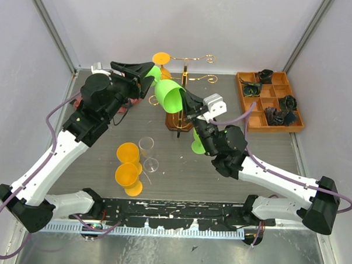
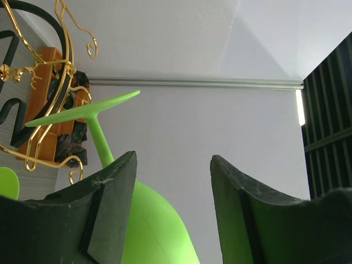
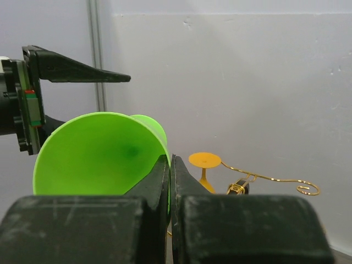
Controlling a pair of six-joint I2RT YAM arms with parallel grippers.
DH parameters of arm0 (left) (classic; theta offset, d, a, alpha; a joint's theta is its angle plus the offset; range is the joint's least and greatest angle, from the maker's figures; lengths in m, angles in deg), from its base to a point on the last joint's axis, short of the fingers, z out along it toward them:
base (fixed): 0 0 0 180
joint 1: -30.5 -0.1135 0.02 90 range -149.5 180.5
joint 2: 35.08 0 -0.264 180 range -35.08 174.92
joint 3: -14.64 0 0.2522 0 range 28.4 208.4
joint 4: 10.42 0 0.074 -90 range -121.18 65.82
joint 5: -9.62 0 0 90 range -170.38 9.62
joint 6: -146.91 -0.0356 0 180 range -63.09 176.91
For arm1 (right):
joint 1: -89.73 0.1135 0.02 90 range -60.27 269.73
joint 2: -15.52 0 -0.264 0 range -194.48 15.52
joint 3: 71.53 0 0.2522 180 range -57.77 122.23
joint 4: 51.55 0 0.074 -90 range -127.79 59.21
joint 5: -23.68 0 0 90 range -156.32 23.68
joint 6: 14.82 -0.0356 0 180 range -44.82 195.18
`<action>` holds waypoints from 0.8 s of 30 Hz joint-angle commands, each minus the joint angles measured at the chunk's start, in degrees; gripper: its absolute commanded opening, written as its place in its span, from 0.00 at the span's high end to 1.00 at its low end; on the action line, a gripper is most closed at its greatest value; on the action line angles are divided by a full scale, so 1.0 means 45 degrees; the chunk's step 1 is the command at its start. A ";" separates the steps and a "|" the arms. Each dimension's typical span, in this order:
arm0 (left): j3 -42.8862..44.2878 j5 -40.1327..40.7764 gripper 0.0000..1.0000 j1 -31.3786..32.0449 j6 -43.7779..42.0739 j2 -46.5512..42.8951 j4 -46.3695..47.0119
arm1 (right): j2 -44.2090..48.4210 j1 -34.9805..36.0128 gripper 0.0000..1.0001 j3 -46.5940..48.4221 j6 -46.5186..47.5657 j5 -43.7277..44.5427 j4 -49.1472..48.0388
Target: Place the wine glass upside down on the wine glass rack
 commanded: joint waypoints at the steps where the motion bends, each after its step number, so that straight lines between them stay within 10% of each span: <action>1: -0.0270 -0.0407 0.39 0.0028 0.0263 -0.0278 0.0503 | -0.0102 0.0482 0.99 0.0801 0.1075 0.0235 -0.1899; 24: -0.0225 -0.0874 0.43 0.0000 -0.0289 -0.0139 -0.0852 | -0.1384 0.1631 0.99 0.1767 0.3390 0.0070 -0.2048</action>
